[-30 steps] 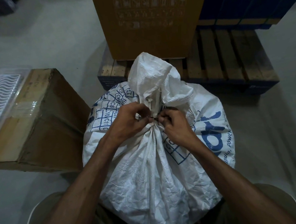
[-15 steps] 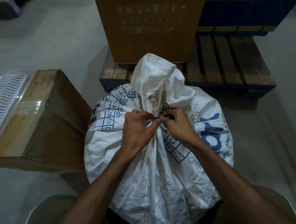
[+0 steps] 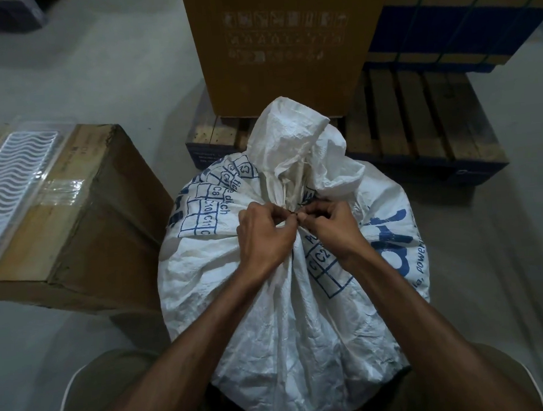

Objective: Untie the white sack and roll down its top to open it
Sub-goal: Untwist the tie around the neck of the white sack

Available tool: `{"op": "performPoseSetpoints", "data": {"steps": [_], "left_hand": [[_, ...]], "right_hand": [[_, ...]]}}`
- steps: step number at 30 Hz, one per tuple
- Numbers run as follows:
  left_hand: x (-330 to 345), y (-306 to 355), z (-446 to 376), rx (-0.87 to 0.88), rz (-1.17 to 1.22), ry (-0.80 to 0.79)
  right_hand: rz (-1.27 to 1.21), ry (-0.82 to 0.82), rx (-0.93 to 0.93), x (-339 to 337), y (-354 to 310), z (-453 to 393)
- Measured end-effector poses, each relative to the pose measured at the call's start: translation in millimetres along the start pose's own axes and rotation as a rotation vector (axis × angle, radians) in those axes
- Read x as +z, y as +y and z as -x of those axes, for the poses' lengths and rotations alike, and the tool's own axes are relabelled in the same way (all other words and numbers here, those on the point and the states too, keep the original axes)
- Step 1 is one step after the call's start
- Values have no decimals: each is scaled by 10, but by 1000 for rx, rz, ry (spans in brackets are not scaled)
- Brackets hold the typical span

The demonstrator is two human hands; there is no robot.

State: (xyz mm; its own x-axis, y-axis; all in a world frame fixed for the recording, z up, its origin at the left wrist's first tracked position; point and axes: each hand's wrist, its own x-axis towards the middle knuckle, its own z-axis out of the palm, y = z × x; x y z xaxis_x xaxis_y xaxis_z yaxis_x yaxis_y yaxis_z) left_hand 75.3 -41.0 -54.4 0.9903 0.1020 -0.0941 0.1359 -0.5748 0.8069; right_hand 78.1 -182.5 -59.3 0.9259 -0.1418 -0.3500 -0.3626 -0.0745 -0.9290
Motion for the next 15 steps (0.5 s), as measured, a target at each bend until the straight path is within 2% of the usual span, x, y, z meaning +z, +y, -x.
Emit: {"op": "performPoseSetpoints", "data": {"steps": [2,6,11,15], "left_hand": [[15,19,26,-1,-104,-6],[29,49,-4,-45,-163,-10],[47,111,29,53,-339,9],[-41,68,-48,8,-78,-52]], "right_hand": [[-27,-7,28,0,7,-3],[-59,-10,66,10,23,-5],[-101,-28,91,1,33,-44],[-113,-16,127,-44,-9,-42]]}}
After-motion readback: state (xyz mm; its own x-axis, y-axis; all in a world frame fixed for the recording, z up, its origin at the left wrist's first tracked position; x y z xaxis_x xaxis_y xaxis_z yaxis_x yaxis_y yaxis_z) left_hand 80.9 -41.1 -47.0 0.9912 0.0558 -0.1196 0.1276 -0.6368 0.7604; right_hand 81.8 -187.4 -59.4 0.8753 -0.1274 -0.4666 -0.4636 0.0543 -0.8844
